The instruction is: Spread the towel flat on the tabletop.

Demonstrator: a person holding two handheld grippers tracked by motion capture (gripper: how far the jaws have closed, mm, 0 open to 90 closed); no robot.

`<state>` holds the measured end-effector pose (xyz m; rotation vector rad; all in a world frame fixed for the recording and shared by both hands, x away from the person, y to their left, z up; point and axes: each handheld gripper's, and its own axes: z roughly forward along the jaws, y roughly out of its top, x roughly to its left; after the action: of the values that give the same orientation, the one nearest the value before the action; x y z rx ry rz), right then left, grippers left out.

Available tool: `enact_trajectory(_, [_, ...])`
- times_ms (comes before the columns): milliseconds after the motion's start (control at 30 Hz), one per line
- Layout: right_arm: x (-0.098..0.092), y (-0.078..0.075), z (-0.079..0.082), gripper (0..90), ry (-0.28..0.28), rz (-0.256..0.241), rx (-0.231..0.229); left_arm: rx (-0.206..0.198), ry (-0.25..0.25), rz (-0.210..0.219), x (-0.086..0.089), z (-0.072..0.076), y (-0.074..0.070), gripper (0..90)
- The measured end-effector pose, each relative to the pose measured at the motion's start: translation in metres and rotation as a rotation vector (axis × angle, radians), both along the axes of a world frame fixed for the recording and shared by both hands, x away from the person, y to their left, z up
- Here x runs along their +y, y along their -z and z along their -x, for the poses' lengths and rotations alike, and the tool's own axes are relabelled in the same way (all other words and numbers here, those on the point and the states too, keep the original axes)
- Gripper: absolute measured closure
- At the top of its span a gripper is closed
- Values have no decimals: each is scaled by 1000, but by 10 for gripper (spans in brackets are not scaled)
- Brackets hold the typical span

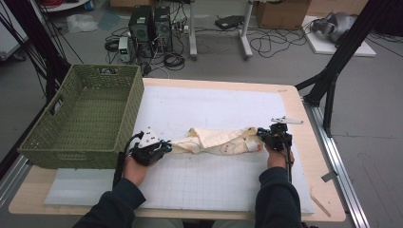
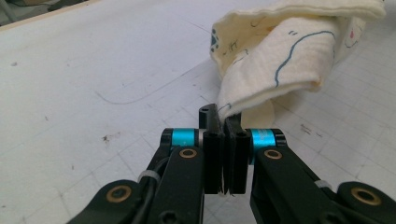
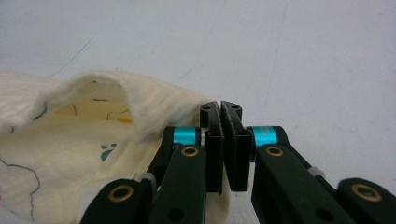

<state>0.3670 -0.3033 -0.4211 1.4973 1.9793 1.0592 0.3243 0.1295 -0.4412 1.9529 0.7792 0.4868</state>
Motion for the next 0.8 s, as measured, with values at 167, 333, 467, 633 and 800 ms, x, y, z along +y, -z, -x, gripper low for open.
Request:
enact_trajectory(167, [1,-7,11,704,-39,20,-59,10,14,18,1,2,-1,870])
enact_trajectory(333, [-6,-20,28,685,-62,-12,-138,5,17,24,1,3,-2,871])
enact_trajectory(467, [2,-23,49,668,-191,-30,-162,2,16,22,3,3,-3,871])
enact_trajectory(633, [30,-5,60,618,-335,-31,-121,2,14,27,2,5,-4,871])
enact_trajectory(800, [66,12,56,512,-439,15,-56,4,15,28,2,5,-3,871])
